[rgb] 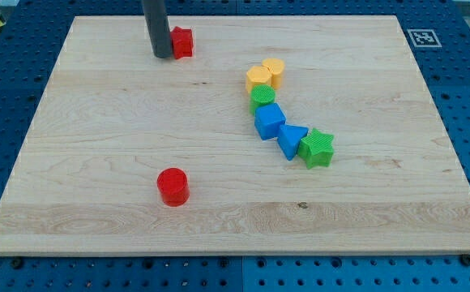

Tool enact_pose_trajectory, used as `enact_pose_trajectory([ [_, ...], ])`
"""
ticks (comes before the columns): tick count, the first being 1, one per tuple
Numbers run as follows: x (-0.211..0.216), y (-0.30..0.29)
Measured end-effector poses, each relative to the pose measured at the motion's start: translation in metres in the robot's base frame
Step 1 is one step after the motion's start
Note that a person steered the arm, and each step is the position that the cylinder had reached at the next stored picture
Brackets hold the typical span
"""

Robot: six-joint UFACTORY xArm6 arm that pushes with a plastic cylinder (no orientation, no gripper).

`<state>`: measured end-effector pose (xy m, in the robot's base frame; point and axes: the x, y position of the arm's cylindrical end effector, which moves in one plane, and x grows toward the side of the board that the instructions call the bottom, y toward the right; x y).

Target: Move red star above yellow blocks

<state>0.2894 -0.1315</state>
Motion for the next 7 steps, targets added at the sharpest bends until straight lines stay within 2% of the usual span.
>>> enact_pose_trajectory([
  [1,-0.003,-0.047],
  [2,-0.030,-0.047],
  [3,-0.043,-0.001],
  [4,-0.034,0.062],
  [5,-0.036,0.055],
  [6,-0.020,0.021],
  [7,0.008,0.020],
])
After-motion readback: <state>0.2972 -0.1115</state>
